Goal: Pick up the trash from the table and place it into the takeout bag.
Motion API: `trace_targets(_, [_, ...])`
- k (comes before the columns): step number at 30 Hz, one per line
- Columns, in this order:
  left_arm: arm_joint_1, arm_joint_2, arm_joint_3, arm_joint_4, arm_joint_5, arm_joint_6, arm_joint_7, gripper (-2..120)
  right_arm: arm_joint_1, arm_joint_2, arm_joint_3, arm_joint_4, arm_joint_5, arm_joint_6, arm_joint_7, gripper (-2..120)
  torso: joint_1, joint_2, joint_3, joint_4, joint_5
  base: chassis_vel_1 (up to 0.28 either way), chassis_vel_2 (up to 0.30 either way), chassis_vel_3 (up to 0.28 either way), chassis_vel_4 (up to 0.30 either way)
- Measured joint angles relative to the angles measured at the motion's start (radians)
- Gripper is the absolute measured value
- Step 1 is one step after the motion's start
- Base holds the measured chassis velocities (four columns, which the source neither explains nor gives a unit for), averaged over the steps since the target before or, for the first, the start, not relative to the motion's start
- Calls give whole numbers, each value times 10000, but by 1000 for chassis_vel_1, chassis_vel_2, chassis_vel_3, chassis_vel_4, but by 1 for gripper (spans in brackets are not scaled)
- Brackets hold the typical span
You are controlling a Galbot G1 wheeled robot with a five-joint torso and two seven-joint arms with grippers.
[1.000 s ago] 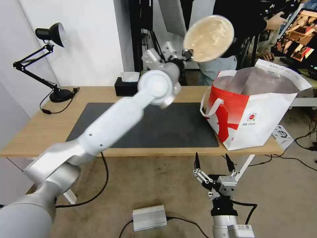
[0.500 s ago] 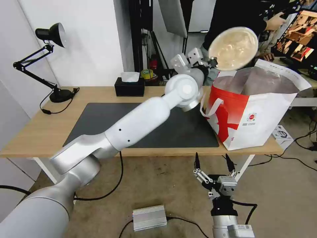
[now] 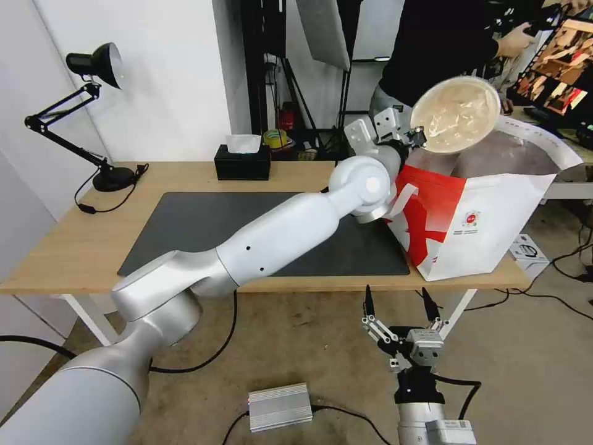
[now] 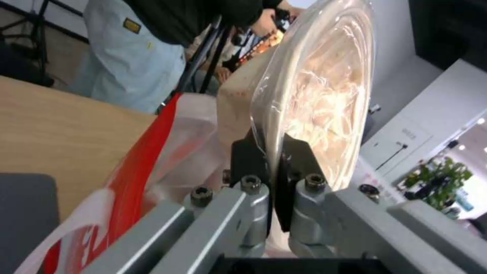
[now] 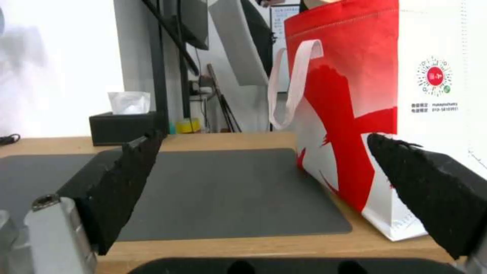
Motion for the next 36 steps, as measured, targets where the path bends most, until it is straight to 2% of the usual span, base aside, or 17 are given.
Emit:
trace_targets(8, [26, 96, 394, 75, 694, -99, -178, 1, 0, -1, 0, 0, 0, 0, 0, 100, 0, 0, 0, 1, -1, 0, 0, 0, 0])
trace_targets(23, [-44, 162, 1110, 506, 2857, -319, -322, 1, 0, 0, 0, 0, 0, 0, 0, 100, 0, 0, 0, 1, -1, 0, 0, 0, 0])
trace_targets(31, [-149, 186, 1382, 716, 3223, -418, 137, 1, 0, 0, 0, 0, 0, 0, 0, 100, 0, -1, 0, 0, -1, 0, 0, 0, 0])
trace_targets(36, [-418, 343, 1771, 794, 3381, -514, 827, 1, 0, 0, 0, 0, 0, 0, 0, 100, 0, -1, 0, 2, -1, 0, 0, 0, 0])
